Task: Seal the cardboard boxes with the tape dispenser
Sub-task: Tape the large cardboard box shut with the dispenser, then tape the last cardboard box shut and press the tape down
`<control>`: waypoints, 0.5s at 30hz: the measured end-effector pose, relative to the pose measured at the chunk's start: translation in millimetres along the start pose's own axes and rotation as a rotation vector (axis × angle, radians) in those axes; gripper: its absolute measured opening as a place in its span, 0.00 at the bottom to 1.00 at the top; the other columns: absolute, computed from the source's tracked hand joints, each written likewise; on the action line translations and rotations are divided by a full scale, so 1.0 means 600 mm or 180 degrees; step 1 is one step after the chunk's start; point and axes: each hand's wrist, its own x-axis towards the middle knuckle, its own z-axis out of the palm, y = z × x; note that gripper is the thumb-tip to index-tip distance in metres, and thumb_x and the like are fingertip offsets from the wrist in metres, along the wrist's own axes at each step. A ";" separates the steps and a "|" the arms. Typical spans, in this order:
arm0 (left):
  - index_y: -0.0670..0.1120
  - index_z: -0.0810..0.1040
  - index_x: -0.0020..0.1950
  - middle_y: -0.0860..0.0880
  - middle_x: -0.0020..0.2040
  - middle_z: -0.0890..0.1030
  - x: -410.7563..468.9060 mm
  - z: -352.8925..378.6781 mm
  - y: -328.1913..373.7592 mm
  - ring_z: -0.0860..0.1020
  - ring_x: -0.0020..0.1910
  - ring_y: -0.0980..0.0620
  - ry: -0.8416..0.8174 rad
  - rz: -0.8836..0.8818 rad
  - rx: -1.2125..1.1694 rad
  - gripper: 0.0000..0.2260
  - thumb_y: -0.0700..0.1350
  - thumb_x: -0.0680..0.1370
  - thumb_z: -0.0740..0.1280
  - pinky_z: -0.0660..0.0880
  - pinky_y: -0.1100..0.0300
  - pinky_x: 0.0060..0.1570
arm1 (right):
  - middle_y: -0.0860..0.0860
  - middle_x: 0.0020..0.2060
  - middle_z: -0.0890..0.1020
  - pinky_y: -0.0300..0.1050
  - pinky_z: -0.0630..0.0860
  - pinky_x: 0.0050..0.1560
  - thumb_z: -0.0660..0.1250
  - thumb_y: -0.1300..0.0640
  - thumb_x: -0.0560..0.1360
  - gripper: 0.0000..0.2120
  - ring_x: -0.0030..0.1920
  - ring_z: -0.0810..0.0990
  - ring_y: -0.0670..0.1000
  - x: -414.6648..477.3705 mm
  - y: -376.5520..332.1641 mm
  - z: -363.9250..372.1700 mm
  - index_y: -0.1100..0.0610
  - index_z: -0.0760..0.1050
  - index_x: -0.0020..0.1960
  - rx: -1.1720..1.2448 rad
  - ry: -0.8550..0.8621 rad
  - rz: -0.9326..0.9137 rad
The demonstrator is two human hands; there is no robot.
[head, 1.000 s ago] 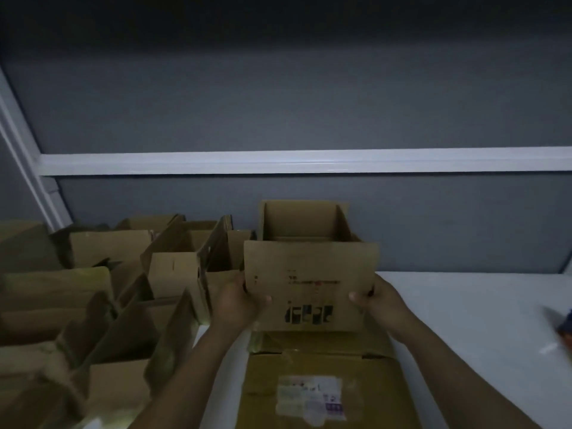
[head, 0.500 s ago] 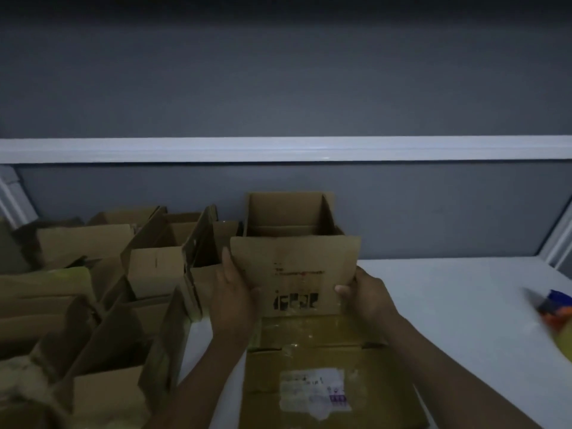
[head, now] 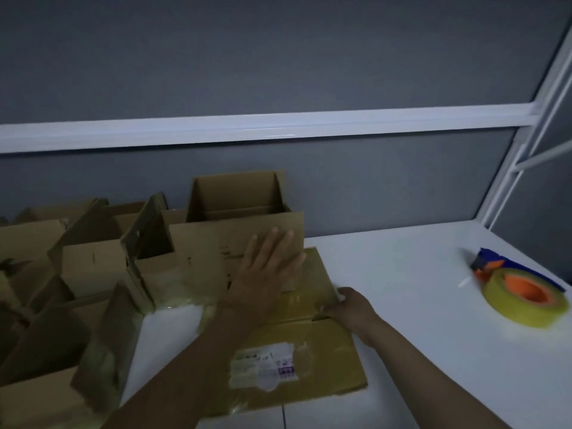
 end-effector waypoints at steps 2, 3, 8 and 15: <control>0.52 0.66 0.75 0.41 0.77 0.62 0.005 0.010 0.000 0.58 0.76 0.36 0.0044 0.0090 0.0104 0.24 0.44 0.78 0.59 0.58 0.33 0.69 | 0.60 0.61 0.76 0.39 0.78 0.35 0.72 0.54 0.73 0.35 0.45 0.80 0.51 0.006 -0.002 0.007 0.63 0.61 0.74 0.0909 -0.0060 0.0378; 0.52 0.65 0.76 0.42 0.77 0.60 0.009 0.016 -0.001 0.57 0.76 0.37 0.0049 0.0160 0.0157 0.25 0.44 0.78 0.61 0.57 0.33 0.70 | 0.61 0.53 0.80 0.36 0.74 0.27 0.71 0.56 0.74 0.30 0.36 0.80 0.48 0.009 -0.002 0.012 0.65 0.65 0.71 0.1181 -0.0114 0.0449; 0.51 0.55 0.79 0.46 0.80 0.50 0.021 0.034 -0.008 0.46 0.78 0.39 -0.0214 0.0378 0.0464 0.39 0.44 0.73 0.72 0.45 0.37 0.74 | 0.55 0.43 0.83 0.36 0.76 0.34 0.68 0.57 0.75 0.09 0.38 0.82 0.48 0.016 0.005 0.044 0.63 0.79 0.51 0.0978 -0.0020 0.0245; 0.48 0.56 0.78 0.44 0.79 0.55 0.049 0.027 -0.012 0.47 0.77 0.39 -0.0126 0.0567 0.0866 0.30 0.43 0.77 0.62 0.40 0.37 0.74 | 0.52 0.47 0.81 0.35 0.73 0.33 0.62 0.55 0.79 0.08 0.42 0.79 0.47 0.003 0.013 0.024 0.56 0.77 0.53 0.0589 0.0290 0.0127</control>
